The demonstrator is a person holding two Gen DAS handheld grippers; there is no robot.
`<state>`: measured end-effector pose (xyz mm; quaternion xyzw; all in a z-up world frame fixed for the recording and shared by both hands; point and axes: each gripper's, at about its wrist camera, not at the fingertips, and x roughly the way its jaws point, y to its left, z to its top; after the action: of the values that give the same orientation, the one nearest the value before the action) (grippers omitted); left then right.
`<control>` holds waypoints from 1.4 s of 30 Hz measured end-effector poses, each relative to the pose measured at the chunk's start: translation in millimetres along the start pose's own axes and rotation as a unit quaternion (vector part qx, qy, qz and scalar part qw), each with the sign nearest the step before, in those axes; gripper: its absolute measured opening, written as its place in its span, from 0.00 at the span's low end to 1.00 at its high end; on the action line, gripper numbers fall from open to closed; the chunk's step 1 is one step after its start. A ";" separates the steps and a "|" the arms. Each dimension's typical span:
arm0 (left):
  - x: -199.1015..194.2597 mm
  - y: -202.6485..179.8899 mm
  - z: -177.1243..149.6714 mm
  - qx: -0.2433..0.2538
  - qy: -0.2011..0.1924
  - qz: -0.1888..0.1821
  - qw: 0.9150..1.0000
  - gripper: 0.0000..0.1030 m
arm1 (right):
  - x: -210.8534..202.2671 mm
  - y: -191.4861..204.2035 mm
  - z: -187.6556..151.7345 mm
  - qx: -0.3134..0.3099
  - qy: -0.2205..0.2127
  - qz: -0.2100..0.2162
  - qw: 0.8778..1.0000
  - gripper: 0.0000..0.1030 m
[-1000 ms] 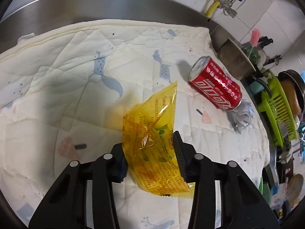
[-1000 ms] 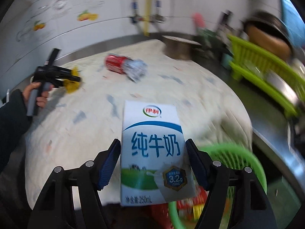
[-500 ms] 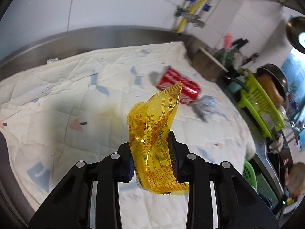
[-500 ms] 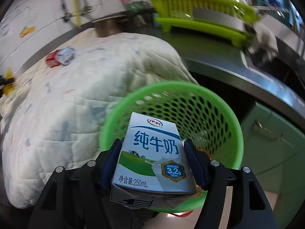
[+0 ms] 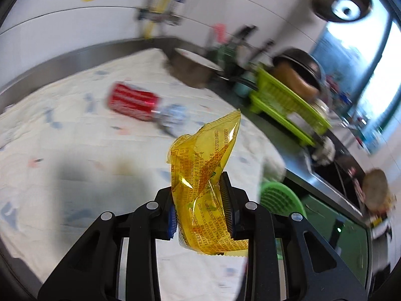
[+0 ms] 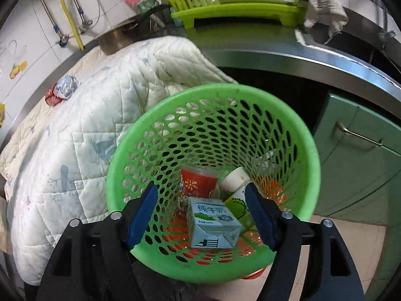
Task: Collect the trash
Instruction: 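Carry the yellow wrapper over the green basket and open the left gripper, then move both tools back over the cloth toward the red can and crumpled paper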
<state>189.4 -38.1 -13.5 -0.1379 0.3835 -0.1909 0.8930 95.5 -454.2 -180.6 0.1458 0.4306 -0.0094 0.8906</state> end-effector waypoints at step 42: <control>162.4 -188.1 -72.2 0.111 0.172 -0.067 0.977 0.71 | -112.5 -7.0 -20.0 -0.014 -0.109 0.019 0.994 0.77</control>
<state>194.7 -285.2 -90.5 -0.0283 0.4975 -0.3126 0.8087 8.5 -467.8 -107.6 0.1401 0.3280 -0.0024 0.9342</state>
